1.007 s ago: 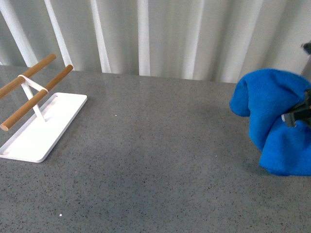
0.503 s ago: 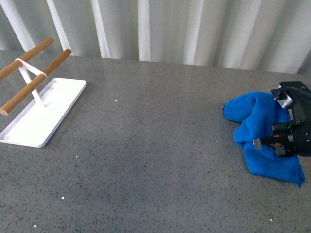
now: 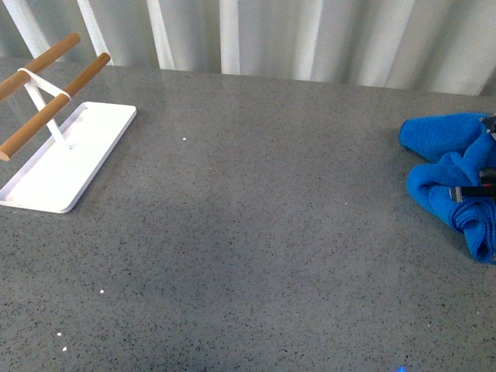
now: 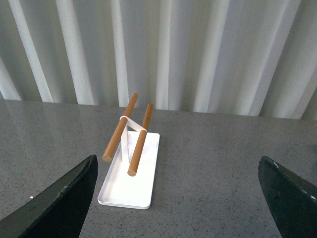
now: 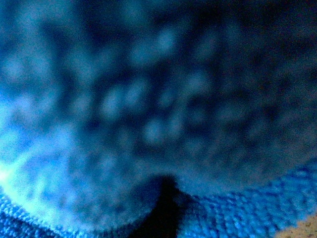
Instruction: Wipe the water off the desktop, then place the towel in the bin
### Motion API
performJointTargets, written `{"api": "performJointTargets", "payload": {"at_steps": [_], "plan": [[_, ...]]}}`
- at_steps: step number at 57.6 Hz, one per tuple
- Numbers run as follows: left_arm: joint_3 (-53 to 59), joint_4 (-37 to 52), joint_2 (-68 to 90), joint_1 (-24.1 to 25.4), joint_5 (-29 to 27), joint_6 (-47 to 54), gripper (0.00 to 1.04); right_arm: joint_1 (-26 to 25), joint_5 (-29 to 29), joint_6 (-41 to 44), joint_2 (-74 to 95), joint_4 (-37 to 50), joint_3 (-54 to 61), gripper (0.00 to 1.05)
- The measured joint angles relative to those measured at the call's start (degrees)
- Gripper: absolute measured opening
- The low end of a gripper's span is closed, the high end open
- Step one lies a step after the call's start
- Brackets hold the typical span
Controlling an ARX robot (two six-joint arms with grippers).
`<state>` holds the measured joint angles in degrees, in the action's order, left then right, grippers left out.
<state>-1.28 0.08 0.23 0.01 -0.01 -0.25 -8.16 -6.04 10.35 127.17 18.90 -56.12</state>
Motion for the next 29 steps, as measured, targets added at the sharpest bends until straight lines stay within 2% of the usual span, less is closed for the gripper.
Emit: {"api": "performJointTargets", "payload": {"at_steps": [14,29], "plan": [[0.0,0.0,0.0,0.0,0.0,0.0,0.98,3.1,0.1,1.3,6.3,-2.3,-12.4,0.04],[0.0,0.0,-0.1,0.0,0.0,0.0,0.98,9.6,-2.9,0.5,11.6,-7.2,-24.1,0.04]]}}
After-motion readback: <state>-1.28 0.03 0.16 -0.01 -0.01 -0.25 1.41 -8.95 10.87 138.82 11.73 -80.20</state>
